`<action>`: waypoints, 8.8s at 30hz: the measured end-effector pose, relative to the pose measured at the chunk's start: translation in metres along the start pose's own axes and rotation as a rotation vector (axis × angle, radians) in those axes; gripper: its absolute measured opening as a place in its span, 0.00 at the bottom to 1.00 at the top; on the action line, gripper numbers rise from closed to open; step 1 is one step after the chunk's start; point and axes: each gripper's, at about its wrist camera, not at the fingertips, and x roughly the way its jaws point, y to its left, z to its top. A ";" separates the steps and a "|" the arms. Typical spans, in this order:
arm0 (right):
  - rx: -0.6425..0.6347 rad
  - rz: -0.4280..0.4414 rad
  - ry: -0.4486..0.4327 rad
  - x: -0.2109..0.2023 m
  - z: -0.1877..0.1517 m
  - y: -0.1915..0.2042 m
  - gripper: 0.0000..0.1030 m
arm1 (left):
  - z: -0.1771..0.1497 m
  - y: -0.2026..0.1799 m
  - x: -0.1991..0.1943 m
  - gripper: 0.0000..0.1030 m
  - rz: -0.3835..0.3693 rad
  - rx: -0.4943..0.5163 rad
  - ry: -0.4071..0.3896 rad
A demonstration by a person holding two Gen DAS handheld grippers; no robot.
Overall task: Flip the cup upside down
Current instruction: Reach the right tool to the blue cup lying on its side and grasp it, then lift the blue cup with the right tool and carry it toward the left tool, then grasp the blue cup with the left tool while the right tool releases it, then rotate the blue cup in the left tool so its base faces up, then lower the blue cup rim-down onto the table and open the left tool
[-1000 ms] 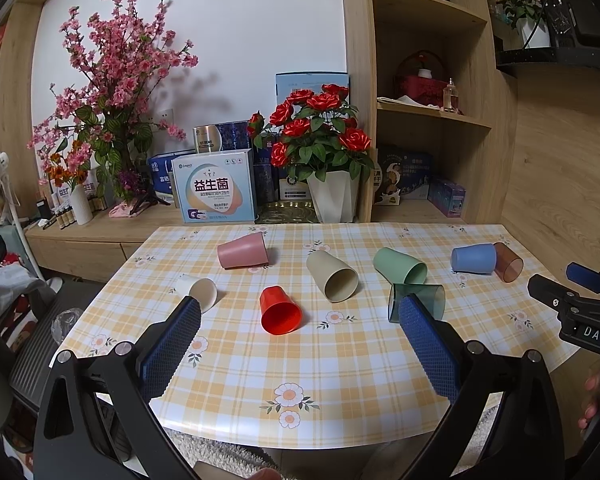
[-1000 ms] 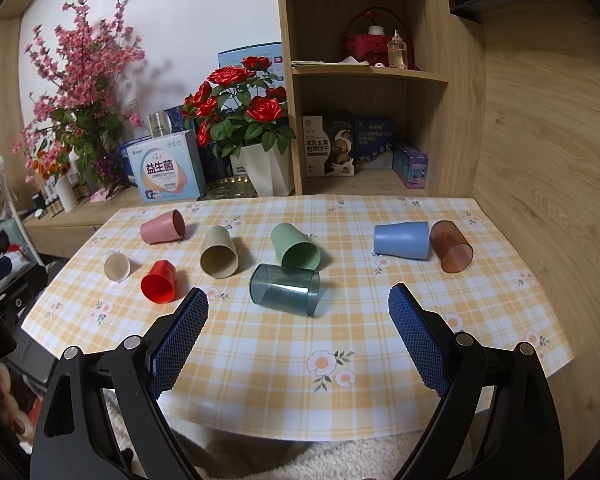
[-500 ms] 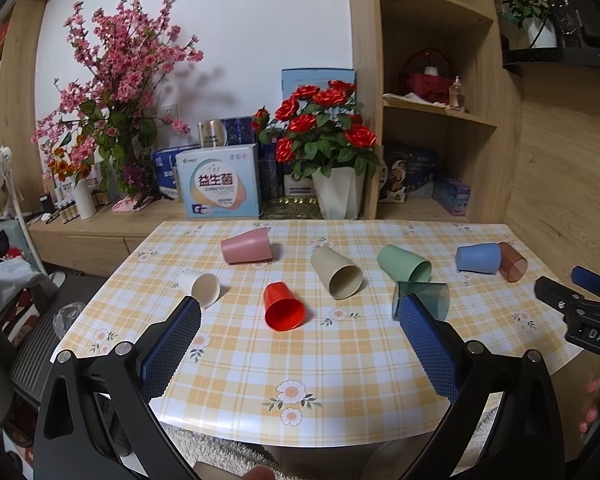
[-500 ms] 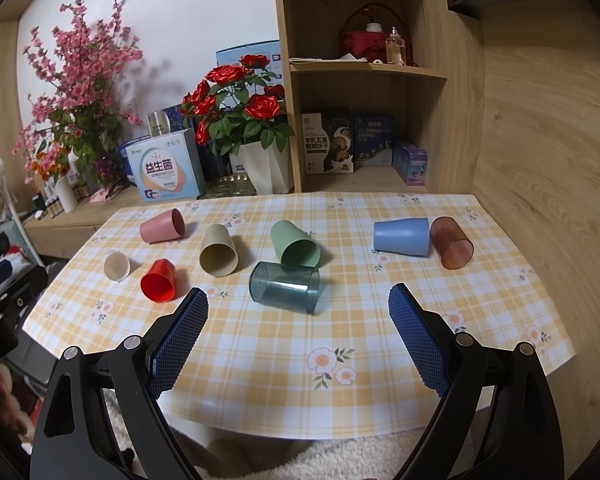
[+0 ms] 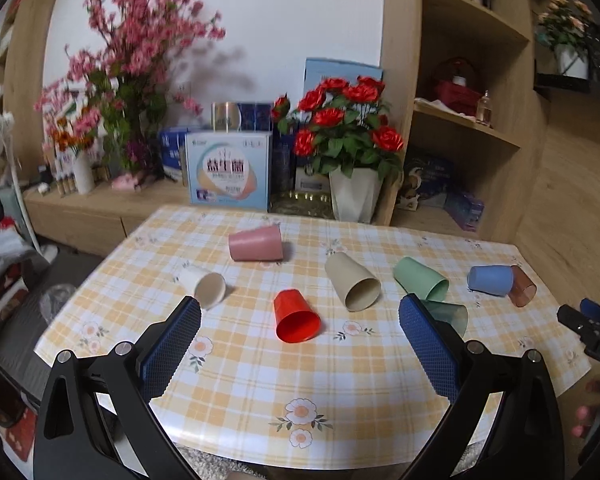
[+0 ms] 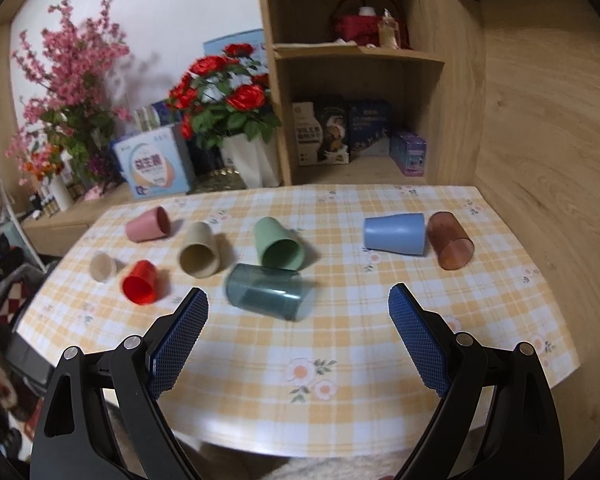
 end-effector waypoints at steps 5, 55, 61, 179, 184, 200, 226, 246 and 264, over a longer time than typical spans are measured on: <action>0.038 0.025 0.061 0.037 0.008 -0.027 0.86 | 0.006 0.007 0.021 0.94 -0.001 0.005 0.021; -0.824 -0.123 0.900 0.368 0.076 -0.093 0.64 | -0.005 0.040 0.123 0.94 0.018 -0.064 0.172; -0.792 -0.094 0.874 0.364 0.075 -0.093 0.64 | -0.007 0.040 0.121 0.94 0.018 -0.065 0.170; 0.125 0.135 0.331 0.130 -0.032 0.033 0.85 | -0.030 0.029 0.123 0.94 -0.159 -0.089 0.464; 0.116 0.097 0.336 0.126 -0.037 0.010 0.85 | -0.035 0.018 0.157 0.84 -0.234 -0.145 0.608; 0.209 0.104 0.349 0.127 -0.048 -0.024 0.85 | -0.050 0.003 0.243 0.69 -0.124 -0.027 0.834; 0.236 0.094 0.377 0.130 -0.053 -0.026 0.85 | -0.049 0.007 0.208 0.52 -0.205 -0.021 0.752; 0.218 0.071 0.398 0.130 -0.055 -0.017 0.85 | -0.034 0.019 0.158 0.52 -0.132 0.035 0.465; 0.227 0.080 0.418 0.135 -0.057 -0.017 0.85 | -0.022 0.060 0.159 0.52 0.026 0.043 0.382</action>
